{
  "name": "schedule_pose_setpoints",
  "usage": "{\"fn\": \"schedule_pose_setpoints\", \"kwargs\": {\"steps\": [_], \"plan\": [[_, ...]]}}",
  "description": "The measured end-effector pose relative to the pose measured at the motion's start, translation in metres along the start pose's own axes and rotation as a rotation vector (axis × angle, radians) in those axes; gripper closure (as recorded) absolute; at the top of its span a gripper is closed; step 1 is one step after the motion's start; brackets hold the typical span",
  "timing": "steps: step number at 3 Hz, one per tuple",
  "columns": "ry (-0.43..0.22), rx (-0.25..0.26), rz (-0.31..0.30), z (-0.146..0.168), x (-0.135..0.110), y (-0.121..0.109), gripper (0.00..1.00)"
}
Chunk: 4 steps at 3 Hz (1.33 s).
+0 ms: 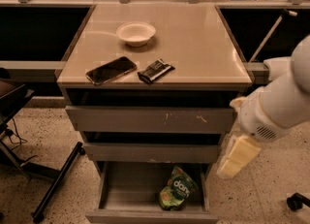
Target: Pick green rice chip bag from bottom drawer and place on counter
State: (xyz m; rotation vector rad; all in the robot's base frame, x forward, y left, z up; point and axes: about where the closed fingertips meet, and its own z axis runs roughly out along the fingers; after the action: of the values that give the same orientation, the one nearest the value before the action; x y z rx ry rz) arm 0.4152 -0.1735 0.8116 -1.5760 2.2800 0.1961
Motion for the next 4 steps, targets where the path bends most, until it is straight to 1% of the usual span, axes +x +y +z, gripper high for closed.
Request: {"fn": "schedule_pose_setpoints", "kwargs": {"steps": [1,2,3,4], "plan": [[-0.017,-0.056,0.103,0.091,0.037,0.009,0.00],[-0.052,-0.011,0.112,0.102,0.033,-0.005,0.00],[-0.052,-0.011,0.112,0.101,0.033,-0.005,0.00],[-0.074,-0.033,0.110,0.124,0.030,0.012,0.00]]}}
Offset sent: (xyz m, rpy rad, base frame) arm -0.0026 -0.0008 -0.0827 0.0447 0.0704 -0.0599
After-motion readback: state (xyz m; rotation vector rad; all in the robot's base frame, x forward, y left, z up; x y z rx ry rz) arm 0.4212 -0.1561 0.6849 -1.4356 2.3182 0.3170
